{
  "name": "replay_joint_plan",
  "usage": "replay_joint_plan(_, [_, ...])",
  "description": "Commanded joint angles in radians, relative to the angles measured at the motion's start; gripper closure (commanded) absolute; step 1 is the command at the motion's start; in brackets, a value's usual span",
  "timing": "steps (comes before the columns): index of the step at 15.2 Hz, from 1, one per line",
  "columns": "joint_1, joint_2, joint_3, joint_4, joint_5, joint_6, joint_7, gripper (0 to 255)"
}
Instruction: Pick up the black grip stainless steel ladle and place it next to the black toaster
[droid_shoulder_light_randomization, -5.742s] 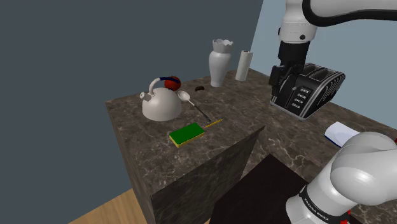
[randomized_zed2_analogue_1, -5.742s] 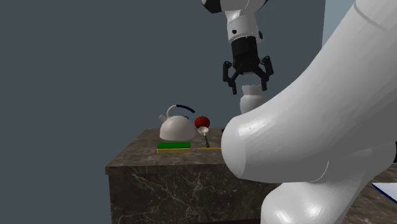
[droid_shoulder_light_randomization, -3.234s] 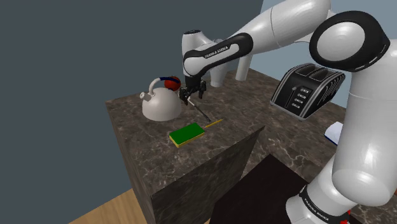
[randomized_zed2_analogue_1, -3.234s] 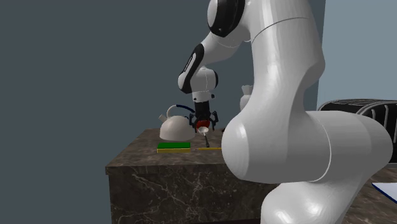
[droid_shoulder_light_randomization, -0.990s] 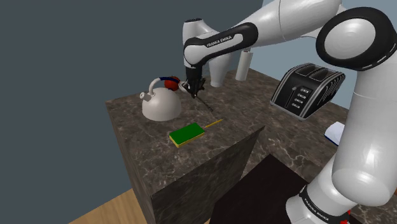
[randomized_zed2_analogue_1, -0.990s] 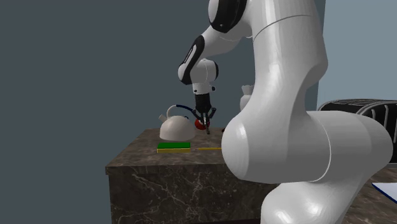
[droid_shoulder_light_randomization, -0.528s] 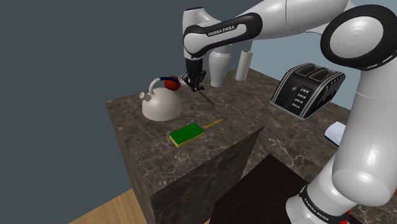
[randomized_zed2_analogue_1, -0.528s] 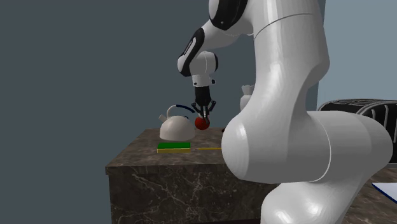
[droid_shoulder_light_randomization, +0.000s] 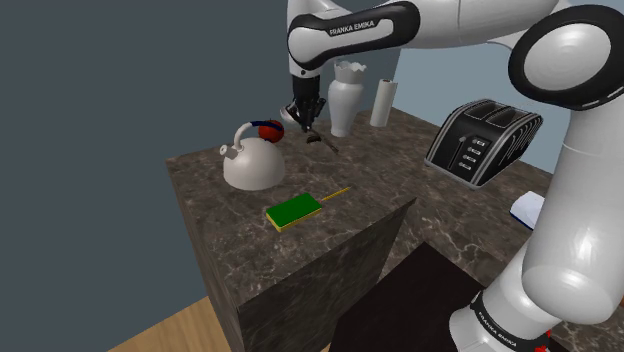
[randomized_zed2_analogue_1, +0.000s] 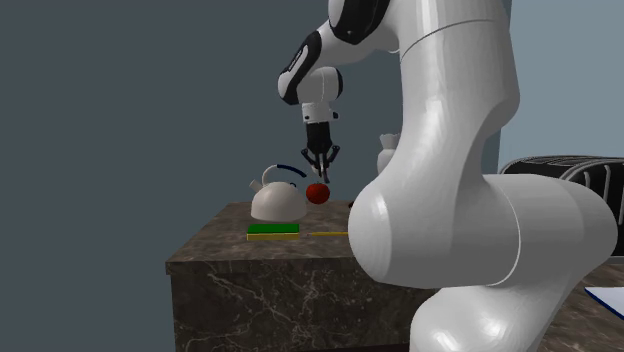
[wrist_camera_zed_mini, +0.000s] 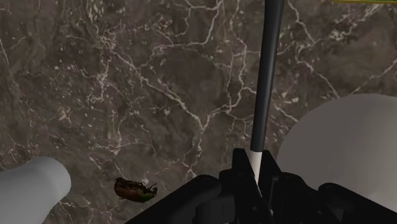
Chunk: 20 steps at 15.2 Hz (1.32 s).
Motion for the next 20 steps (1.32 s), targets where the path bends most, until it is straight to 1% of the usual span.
replay_joint_plan(1, [0.000,-0.004,0.000,0.021,0.002,-0.025,-0.004,255])
replay_joint_plan(11, [0.005,0.001,0.002,0.162,0.005,-0.160,-0.018,255])
replay_joint_plan(20, [0.014,0.031,0.003,0.328,0.001,-0.296,-0.031,255])
